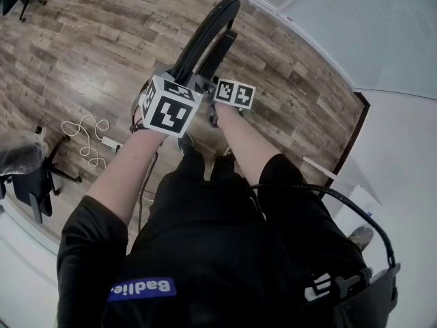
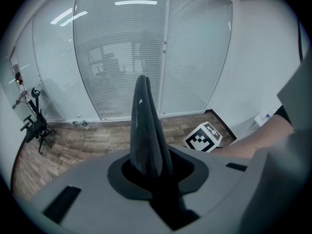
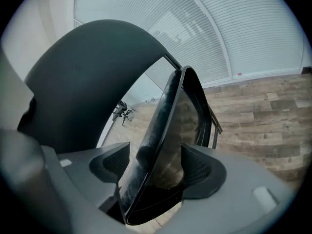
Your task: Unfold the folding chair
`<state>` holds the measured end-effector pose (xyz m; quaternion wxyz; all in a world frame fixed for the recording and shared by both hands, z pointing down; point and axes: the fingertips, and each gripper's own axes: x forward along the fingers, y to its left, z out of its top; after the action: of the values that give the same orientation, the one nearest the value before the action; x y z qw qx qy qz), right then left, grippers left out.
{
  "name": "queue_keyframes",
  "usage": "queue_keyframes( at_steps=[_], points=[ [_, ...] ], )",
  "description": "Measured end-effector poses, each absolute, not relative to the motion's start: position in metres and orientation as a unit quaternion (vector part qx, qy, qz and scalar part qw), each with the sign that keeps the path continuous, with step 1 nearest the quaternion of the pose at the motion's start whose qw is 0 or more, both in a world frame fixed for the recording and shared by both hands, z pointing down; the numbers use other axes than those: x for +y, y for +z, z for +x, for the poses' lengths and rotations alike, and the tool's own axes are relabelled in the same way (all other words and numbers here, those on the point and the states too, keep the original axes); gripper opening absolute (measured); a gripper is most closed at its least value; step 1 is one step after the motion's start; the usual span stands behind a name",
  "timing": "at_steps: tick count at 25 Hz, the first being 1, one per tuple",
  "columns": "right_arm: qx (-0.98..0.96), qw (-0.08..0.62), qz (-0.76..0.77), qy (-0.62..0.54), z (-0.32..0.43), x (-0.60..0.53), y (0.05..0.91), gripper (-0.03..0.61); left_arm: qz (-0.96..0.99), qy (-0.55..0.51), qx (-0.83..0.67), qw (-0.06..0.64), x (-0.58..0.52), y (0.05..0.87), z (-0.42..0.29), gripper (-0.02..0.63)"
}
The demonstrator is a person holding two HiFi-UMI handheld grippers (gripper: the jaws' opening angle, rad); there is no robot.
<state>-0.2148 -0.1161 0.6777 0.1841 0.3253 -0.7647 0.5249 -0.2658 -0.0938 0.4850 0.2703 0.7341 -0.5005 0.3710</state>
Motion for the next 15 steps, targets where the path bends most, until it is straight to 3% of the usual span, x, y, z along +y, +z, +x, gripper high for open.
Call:
queue_keyframes(
  at_steps=[10, 15],
  points=[
    [-0.715, 0.233, 0.330, 0.571, -0.246, -0.125, 0.714, 0.305, 0.736, 0.371, -0.500, 0.265, -0.088, 0.486, -0.263, 0.078],
    [-0.720, 0.236, 0.304, 0.577, -0.251, -0.123, 0.715, 0.246, 0.734, 0.376, -0.501, 0.262, -0.089, 0.486, -0.263, 0.078]
  ],
)
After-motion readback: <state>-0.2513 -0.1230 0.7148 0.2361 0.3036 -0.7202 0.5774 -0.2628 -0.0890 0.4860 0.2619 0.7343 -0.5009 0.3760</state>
